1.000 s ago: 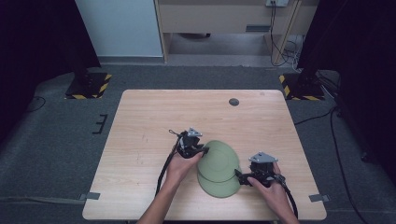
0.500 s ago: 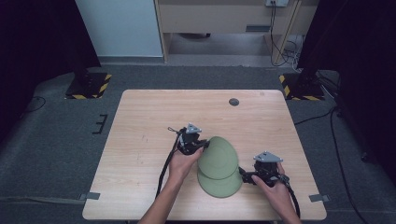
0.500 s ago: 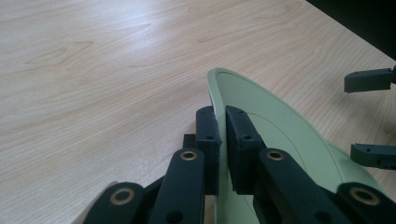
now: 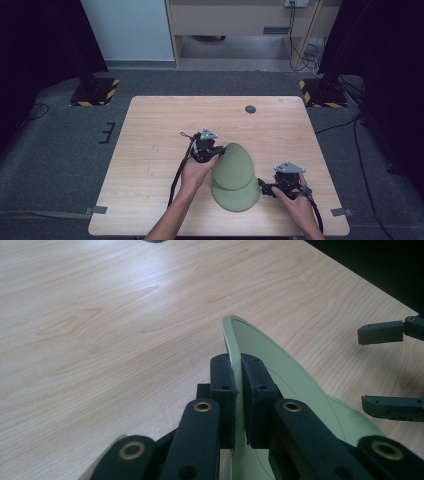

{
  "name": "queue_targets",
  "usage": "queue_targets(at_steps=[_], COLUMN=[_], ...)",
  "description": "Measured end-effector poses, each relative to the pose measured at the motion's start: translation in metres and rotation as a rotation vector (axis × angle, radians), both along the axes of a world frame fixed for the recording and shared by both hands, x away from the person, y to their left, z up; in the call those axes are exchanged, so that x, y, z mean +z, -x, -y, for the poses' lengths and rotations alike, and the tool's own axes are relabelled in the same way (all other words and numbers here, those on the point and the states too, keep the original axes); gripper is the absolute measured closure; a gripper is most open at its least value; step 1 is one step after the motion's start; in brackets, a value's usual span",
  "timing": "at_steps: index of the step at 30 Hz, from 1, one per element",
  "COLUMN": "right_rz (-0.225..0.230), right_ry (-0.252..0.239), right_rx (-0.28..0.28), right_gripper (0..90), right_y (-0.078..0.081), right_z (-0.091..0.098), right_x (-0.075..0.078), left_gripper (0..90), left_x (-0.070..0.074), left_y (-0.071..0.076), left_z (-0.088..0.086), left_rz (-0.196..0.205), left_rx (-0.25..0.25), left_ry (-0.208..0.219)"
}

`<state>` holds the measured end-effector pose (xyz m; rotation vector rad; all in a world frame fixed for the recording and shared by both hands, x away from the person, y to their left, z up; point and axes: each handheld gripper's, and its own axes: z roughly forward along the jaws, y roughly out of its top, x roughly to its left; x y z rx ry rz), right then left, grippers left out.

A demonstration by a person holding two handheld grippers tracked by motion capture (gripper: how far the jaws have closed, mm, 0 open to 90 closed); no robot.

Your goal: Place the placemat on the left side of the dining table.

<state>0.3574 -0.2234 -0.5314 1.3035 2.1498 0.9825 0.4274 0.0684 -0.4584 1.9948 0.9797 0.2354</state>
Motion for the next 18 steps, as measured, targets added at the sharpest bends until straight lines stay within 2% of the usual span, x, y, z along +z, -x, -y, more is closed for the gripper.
queue_targets(at_steps=[3, 10, 12, 18], right_rz=[-0.002, -0.005, -0.004, -0.002], right_ry=[0.006, 0.007, 0.007, 0.005], right_rx=[-0.003, -0.030, -0.040, -0.074], right_gripper=[4.6, 4.7, 4.8, 4.8], right_y=[-0.001, -0.003, -0.004, -0.007], right_z=[0.001, 0.008, 0.011, 0.019], right_x=[0.000, -0.001, -0.001, -0.001], left_gripper=[85.3, 85.3, 85.3, 85.4], left_x=[0.004, 0.014, 0.016, 0.018], left_y=[0.000, -0.002, -0.003, -0.008], left_z=[-0.001, -0.001, -0.001, -0.002], left_rz=[0.005, 0.022, 0.023, 0.029], left_rx=[-0.003, 0.001, 0.004, 0.021], left_ry=[0.006, -0.008, -0.019, -0.014])
